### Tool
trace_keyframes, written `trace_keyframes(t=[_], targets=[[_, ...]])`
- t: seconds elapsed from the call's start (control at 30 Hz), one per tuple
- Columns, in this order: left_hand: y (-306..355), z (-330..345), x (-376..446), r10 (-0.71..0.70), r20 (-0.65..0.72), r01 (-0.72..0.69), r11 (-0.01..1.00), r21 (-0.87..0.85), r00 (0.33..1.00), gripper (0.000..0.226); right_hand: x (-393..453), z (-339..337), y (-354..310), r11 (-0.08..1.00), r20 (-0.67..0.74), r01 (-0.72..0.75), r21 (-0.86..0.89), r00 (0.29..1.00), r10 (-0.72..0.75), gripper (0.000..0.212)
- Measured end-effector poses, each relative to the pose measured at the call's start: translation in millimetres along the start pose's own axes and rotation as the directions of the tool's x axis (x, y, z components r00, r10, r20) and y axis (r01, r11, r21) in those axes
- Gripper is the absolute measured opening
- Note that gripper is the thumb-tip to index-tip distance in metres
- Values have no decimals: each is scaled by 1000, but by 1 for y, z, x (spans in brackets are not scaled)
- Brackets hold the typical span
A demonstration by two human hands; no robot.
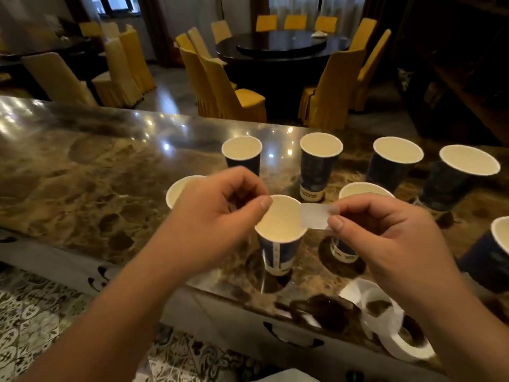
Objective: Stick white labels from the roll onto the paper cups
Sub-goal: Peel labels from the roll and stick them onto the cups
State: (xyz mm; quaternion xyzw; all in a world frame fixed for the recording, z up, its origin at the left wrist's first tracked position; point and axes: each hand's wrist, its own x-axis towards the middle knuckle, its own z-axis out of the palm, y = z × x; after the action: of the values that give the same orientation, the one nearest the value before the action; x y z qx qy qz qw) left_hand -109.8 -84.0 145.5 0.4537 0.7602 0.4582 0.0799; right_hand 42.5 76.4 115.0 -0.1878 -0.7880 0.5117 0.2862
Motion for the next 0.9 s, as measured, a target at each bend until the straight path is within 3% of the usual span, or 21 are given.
trace_keyframes(t=[0.13, 0.27, 0.4, 0.57, 0.67, 0.77, 0.83, 0.9], targets=[[-40, -49, 57, 103, 22, -105, 963, 250, 994, 9, 19, 34, -14, 998, 20, 9, -68, 1000, -7, 21], [-90, -67, 124, 166, 213, -254, 824, 507, 963, 23, 32, 63, -25, 992, -16, -3, -128, 1000, 1, 25], [-134, -61, 166, 195, 434, -439, 686, 580, 879, 31, 43, 92, -34, 982, -86, -49, -181, 996, 34, 25], [-173, -48, 188, 240, 575, -604, 520, 604, 782, 33, 56, 121, -39, 968, -169, -105, -226, 983, 68, 23], [-183, -52, 197, 312, 504, -581, 584, 566, 805, 25, 61, 133, -42, 961, -219, -115, -253, 974, 59, 25], [-177, -70, 208, 376, 310, -473, 806, 355, 873, 5, 66, 139, -45, 960, -267, -106, -259, 963, 34, 29], [-164, -90, 211, 413, 231, -456, 870, 187, 881, 18, 73, 141, -53, 960, -269, -68, -271, 963, -8, 29], [-144, -114, 207, 443, 169, -460, 884, 81, 881, 17, 83, 142, -66, 958, -262, -3, -287, 962, -75, 26]])
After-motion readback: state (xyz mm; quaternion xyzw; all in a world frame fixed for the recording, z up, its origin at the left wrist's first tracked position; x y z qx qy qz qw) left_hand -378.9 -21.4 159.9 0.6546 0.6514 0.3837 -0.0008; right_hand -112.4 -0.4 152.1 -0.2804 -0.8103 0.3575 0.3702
